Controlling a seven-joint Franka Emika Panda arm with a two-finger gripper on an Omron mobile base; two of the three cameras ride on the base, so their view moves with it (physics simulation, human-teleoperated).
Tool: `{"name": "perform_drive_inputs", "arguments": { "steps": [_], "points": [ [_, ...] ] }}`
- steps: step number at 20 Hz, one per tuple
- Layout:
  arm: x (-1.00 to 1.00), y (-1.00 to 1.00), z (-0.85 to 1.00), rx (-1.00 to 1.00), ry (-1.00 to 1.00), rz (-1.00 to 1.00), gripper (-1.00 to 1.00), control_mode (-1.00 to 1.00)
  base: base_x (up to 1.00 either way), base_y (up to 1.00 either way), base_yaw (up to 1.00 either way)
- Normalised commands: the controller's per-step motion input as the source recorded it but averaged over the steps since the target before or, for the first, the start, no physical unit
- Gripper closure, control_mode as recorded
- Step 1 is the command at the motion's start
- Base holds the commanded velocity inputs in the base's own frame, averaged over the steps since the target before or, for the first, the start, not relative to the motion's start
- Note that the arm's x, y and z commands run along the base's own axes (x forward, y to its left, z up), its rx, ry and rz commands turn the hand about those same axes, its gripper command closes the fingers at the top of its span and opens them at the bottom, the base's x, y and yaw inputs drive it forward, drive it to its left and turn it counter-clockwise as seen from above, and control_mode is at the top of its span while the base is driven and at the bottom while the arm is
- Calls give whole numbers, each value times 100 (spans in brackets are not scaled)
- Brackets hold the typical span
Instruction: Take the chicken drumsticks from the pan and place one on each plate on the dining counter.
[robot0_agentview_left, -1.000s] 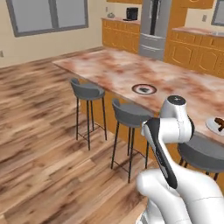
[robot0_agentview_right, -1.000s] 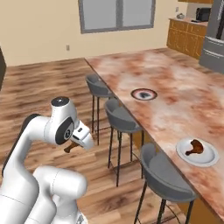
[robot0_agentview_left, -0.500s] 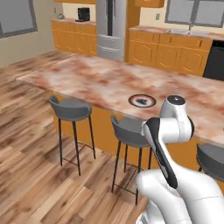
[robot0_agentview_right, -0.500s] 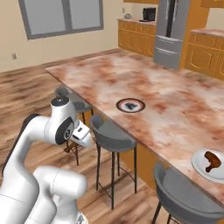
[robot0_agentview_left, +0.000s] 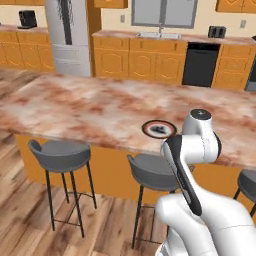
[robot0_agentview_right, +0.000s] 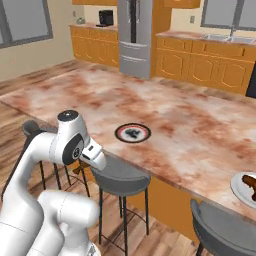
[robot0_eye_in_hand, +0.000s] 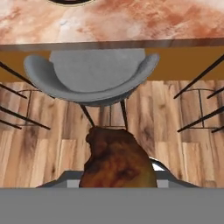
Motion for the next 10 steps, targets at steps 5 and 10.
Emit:
{"name": "perform_drive_inputs", "arguments": {
  "steps": [5,10],
  "points": [
    [0,0,0,0,0,0,100,100,74,25,-52],
    [0,0,0,0,0,0,100,100,70,17,-41]
  ]
}}
